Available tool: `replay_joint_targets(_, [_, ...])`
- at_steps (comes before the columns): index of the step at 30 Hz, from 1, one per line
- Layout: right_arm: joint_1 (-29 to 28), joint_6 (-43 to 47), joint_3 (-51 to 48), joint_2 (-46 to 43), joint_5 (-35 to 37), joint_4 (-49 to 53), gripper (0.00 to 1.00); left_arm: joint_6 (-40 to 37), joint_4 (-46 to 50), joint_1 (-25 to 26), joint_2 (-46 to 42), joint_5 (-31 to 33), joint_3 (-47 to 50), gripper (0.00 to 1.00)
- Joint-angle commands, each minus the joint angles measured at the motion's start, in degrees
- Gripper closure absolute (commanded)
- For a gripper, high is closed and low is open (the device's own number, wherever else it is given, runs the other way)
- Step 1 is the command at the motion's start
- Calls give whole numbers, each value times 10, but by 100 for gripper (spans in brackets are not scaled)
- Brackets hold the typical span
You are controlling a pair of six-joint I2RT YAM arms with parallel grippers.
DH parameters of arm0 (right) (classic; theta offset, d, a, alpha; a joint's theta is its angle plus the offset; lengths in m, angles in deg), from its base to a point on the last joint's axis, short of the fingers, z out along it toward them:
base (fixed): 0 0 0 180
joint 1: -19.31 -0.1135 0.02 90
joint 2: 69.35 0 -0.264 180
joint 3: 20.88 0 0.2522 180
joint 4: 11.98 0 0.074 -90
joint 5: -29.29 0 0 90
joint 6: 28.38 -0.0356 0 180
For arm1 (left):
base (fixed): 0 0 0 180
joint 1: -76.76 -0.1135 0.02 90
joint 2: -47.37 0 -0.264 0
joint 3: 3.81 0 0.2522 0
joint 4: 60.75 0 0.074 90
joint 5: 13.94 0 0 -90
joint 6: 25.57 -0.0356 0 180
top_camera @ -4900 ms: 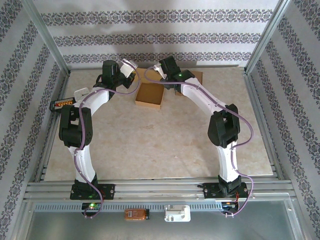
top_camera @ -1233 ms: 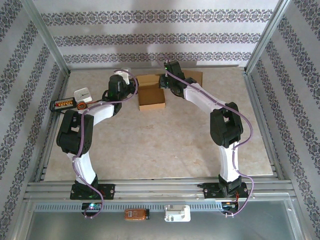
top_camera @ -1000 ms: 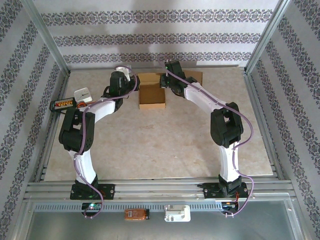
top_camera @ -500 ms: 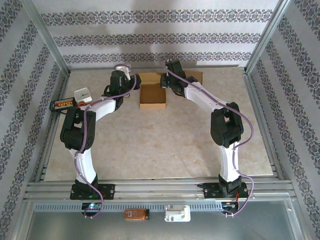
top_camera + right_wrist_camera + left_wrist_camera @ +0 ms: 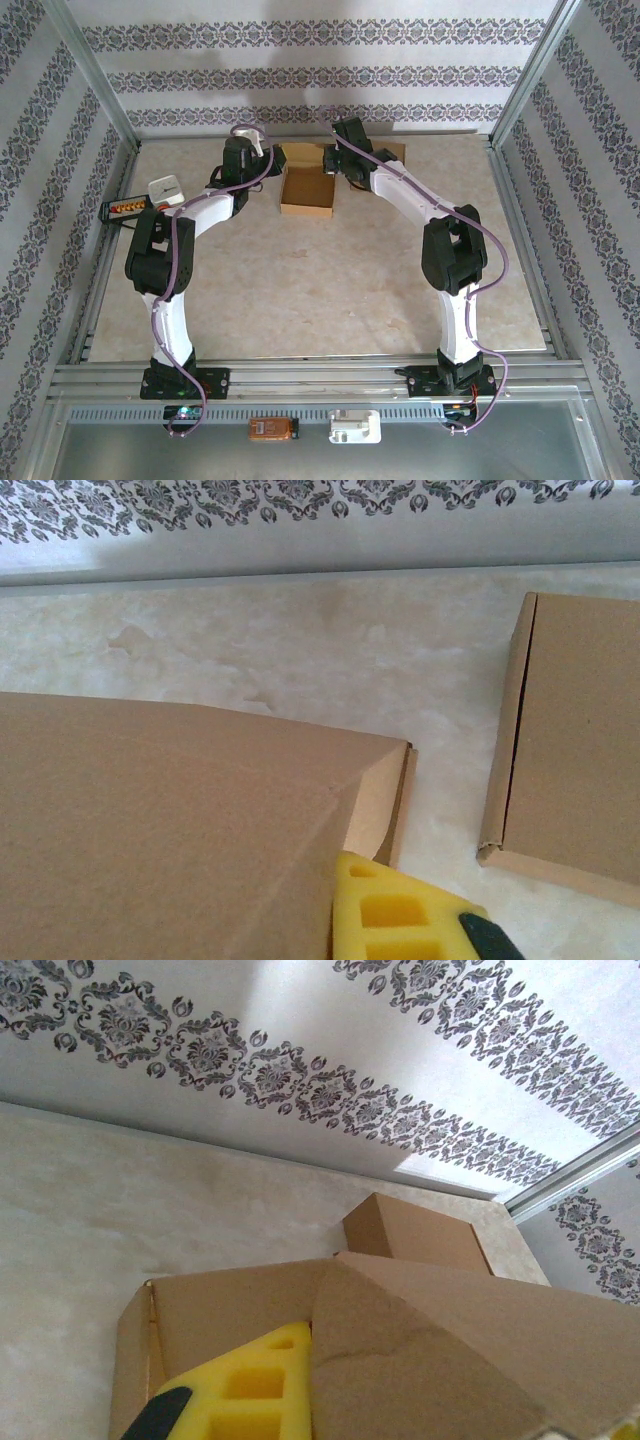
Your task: Fold the paper box
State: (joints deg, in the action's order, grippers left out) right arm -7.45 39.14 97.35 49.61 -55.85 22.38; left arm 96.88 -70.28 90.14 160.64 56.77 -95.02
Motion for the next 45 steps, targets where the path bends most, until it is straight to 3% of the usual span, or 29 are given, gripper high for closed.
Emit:
replay_joint_targets(1, [-7, 3, 22, 16, -29, 16, 90, 16, 36, 10, 10, -51, -9, 95])
replay_joint_targets(17, [-11, -12, -74, -21, -31, -21, 85, 17, -18, 10, -36, -18, 105, 86])
replay_joint_targets(23, [-18, -14, -101, -49, -29, -27, 71, 18, -34, 11, -71, -11, 141, 68])
replay_joint_targets(26, [-21, -19, -128, -64, -28, -33, 64, 25, -51, 13, -87, -10, 170, 65])
replay_joint_targets(33, [-32, -30, -198, -129, -47, -47, 56, 48, -96, 23, -174, -6, 273, 59])
replay_joint_targets(39, [-28, -78, -218, -190, -126, -14, 52, 75, -11, 33, -295, -14, 316, 51])
replay_joint_targets(43, [-20, -133, -173, -185, -163, 19, 52, 106, 182, 24, -309, 26, 211, 48])
replay_joint_targets(45, [-9, -157, -137, -166, -187, 38, 52, 121, 226, 4, -285, 5, 157, 47])
